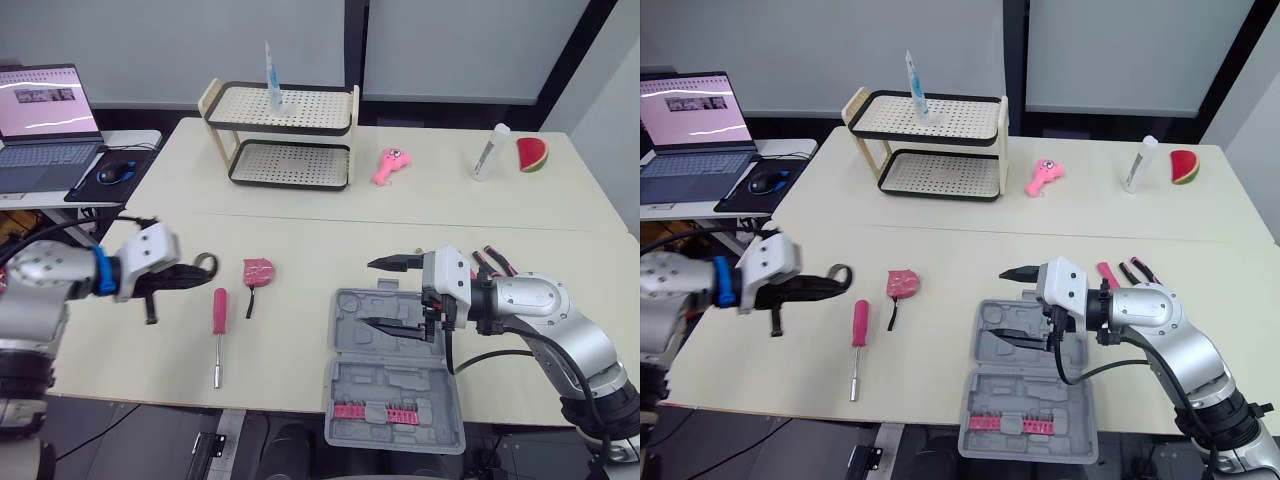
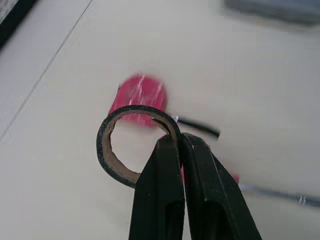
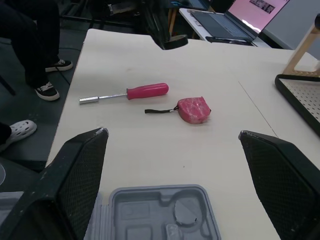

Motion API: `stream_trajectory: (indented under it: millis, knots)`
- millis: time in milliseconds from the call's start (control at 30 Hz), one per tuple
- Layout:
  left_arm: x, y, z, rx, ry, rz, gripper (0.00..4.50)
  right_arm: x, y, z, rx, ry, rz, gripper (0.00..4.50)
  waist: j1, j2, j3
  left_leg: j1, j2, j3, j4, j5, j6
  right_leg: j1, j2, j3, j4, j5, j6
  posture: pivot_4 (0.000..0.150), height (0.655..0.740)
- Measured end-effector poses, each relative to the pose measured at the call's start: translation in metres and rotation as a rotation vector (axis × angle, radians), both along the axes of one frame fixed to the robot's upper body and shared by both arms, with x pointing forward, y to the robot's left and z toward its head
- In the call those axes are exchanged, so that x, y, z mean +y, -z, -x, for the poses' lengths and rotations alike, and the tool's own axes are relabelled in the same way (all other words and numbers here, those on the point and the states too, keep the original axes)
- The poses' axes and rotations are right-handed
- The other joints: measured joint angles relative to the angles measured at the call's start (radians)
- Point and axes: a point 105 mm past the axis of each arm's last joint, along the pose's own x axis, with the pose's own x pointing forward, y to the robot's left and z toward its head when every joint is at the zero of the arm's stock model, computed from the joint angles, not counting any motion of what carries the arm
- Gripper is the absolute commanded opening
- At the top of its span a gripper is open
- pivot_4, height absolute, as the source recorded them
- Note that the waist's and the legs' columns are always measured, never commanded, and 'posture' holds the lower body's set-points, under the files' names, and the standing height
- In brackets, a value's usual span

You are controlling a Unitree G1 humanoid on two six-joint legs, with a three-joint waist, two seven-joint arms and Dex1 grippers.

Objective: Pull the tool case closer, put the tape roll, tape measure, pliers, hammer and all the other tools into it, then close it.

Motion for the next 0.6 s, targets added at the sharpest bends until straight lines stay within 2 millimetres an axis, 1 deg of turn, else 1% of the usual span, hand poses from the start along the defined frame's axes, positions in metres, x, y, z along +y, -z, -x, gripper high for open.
stream_trajectory:
  millis: [33,100,233,300,433,600]
  knots:
    - [-0.013,0.002,-0.001,0.022,0.048,0.0,0.03,-0.003,0.002,-0.002,-0.01,0.025,0.004,4.5,-0.002,0.0,0.0,0.0,0.001,0.0,0.0,0.0,0.0,0.0,0.001,0.0,0.0,0.0,0.0,0.15,0.74]
    - [-0.055,0.008,-0.001,0.059,0.194,0.008,0.03,-0.009,0.011,-0.006,-0.006,0.075,0.023,4.5,-0.001,0.0,0.0,-0.001,0.002,0.0,0.0,0.0,0.0,0.0,0.003,0.0,0.0,0.0,0.0,0.15,0.74]
    - [-0.1,0.018,-0.004,0.091,0.313,0.016,0.03,-0.013,0.019,-0.006,0.0,0.118,0.041,4.5,-0.007,0.0,0.0,-0.001,0.004,0.002,0.0,0.0,0.0,0.0,0.005,0.001,0.0,0.0,0.0,0.15,0.74]
    - [-0.113,0.026,-0.003,0.098,0.365,-0.011,0.03,-0.015,0.023,-0.005,-0.002,0.133,0.055,4.5,-0.01,0.0,0.0,0.0,0.005,0.002,0.0,0.0,0.0,0.0,0.006,0.001,0.0,0.0,0.0,0.15,0.74]
    - [-0.13,0.052,-0.001,0.134,0.434,-0.053,0.03,-0.014,0.03,-0.003,0.006,0.142,0.077,4.5,-0.008,0.0,0.0,-0.001,0.005,0.003,0.0,0.0,0.0,0.0,0.006,0.001,0.0,0.0,0.0,0.15,0.74]
    - [-0.152,0.061,-0.014,0.102,0.449,-0.06,0.03,-0.01,0.028,0.0,-0.009,0.153,0.077,4.5,0.002,-0.001,0.0,-0.001,0.004,0.002,0.002,0.0,0.0,0.001,0.005,0.001,-0.002,0.0,0.0,0.15,0.74]
